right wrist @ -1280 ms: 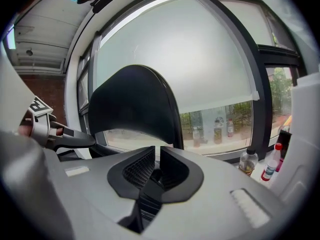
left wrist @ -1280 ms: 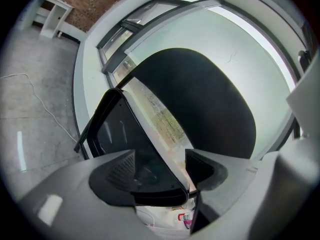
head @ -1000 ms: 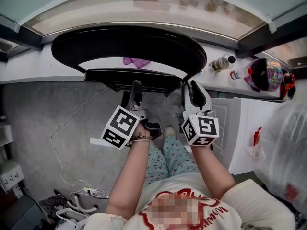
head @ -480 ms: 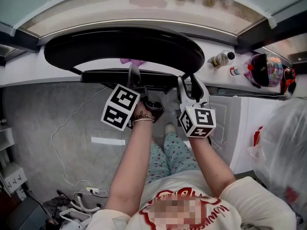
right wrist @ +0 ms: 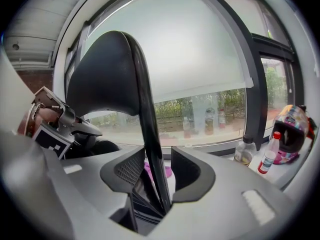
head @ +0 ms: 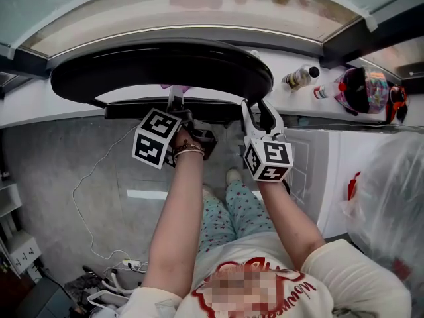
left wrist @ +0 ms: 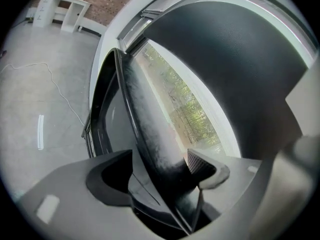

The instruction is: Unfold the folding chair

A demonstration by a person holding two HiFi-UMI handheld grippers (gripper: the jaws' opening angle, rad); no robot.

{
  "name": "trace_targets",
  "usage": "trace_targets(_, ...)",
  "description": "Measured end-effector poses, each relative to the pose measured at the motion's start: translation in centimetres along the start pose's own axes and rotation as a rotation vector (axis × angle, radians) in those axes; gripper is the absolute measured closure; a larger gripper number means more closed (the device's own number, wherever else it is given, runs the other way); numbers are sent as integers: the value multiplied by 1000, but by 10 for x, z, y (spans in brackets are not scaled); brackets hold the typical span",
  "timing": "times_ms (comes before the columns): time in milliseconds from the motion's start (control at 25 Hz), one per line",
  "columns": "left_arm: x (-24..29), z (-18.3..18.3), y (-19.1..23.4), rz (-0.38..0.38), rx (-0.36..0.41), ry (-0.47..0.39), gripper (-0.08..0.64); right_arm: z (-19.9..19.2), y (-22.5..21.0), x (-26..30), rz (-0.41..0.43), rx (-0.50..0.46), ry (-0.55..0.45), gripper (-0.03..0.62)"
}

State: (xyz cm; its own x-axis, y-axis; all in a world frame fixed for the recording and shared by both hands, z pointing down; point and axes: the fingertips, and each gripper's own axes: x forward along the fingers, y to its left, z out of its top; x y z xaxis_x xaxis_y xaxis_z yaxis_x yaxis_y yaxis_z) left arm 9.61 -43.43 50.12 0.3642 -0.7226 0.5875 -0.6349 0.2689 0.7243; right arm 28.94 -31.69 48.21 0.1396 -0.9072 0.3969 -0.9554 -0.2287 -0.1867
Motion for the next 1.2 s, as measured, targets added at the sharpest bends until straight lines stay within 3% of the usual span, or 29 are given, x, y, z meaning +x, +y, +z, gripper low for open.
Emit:
trace_targets(160,6,-1,-2,-8,11,25,224,-3,-1,0,0,-1,0,414)
trace_targets(360,3,-7,2,-65,-138,36,238,-3,1,-2,3,-3,-7,423)
trace_targets(1200,-36,-19,29,-158,-171,22,262,-46,-6,-12,-17,40,60,449)
